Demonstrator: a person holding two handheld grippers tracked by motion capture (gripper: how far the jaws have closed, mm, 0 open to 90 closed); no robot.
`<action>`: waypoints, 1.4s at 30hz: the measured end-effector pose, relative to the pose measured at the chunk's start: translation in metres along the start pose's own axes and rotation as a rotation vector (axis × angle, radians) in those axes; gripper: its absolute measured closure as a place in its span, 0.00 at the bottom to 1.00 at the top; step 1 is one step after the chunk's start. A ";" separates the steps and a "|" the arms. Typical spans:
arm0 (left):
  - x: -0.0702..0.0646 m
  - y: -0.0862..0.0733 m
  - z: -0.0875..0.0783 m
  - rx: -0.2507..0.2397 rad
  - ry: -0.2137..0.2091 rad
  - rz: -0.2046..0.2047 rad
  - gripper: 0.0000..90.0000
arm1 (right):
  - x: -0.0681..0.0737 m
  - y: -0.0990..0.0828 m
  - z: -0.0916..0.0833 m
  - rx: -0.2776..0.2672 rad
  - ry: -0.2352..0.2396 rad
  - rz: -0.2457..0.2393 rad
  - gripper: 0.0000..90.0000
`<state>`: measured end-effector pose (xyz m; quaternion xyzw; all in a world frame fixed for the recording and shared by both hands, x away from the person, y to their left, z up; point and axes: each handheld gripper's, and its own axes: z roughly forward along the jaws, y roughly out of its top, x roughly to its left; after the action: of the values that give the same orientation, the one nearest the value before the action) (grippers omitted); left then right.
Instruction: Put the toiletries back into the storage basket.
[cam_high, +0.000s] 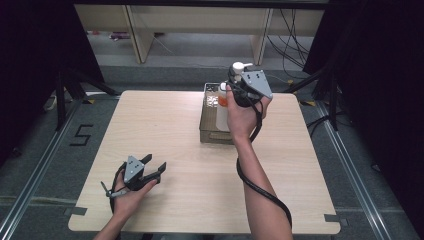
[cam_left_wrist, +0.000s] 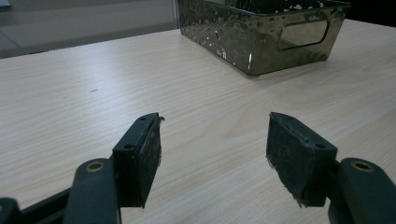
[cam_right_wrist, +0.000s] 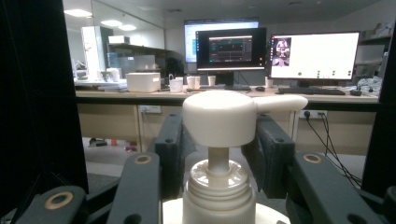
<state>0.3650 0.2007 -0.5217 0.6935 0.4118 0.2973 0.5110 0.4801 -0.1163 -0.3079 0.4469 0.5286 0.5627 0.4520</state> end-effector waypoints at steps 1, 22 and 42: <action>0.000 0.000 0.000 0.000 0.000 0.000 0.39 | 0.000 -0.001 0.001 0.001 0.006 0.002 0.67; 0.000 0.000 0.000 -0.002 -0.003 -0.004 0.39 | 0.001 -0.013 0.014 0.032 -0.004 0.006 0.67; 0.000 0.000 0.000 0.000 -0.004 0.000 0.39 | 0.001 -0.024 0.012 0.063 -0.016 0.022 0.67</action>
<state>0.3649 0.2009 -0.5217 0.6941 0.4108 0.2960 0.5118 0.4927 -0.1120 -0.3315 0.4711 0.5374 0.5473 0.4356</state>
